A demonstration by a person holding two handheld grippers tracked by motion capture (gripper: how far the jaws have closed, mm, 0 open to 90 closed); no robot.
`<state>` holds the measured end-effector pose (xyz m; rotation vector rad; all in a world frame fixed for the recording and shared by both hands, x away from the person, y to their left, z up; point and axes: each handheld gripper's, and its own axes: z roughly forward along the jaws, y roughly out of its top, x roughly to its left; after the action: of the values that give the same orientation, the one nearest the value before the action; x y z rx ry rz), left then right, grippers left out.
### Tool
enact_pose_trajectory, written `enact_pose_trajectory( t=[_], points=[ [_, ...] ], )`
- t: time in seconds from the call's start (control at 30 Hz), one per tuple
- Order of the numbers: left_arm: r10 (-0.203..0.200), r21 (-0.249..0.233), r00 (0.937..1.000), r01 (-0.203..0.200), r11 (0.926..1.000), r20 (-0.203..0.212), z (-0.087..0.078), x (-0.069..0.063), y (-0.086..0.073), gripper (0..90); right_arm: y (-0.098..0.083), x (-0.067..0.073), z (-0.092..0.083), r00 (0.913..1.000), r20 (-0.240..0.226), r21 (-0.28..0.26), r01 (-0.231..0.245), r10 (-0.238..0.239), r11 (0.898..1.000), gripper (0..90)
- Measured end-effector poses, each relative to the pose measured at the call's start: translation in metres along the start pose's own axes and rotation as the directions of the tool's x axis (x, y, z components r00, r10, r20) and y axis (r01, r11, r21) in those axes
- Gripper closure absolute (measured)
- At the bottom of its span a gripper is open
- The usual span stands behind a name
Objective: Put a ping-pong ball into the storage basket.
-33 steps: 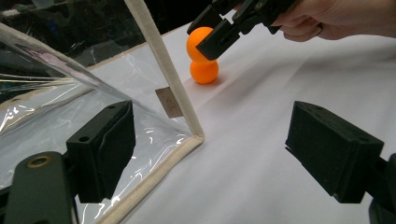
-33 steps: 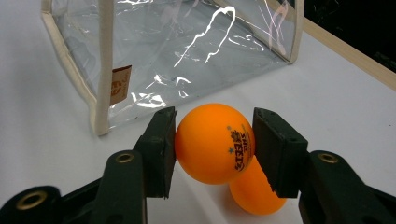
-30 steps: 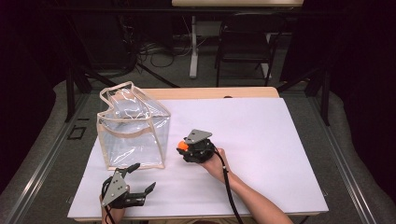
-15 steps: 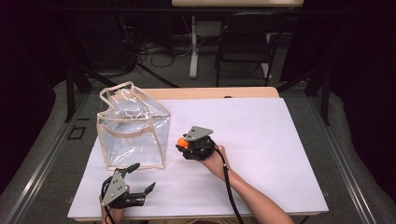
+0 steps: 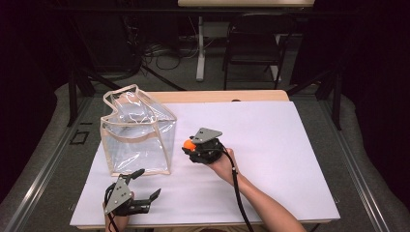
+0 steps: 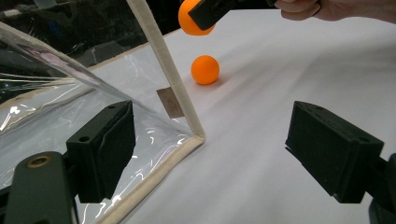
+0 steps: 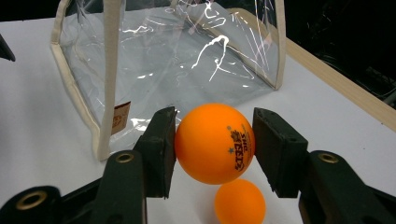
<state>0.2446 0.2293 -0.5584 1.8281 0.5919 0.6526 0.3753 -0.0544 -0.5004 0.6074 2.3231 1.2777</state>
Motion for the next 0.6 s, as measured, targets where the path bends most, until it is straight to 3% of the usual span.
enact_pose_trajectory(
  t=[0.6],
  points=[
    [0.000, -0.003, 1.0000, 0.000, 1.0000, 0.000, 0.000, 0.000, 0.000, 15.7, 0.012, -0.005, -0.008, 1.0000, 0.002, -0.017, 0.006, -0.006, 1.000, 50.7]
  ],
)
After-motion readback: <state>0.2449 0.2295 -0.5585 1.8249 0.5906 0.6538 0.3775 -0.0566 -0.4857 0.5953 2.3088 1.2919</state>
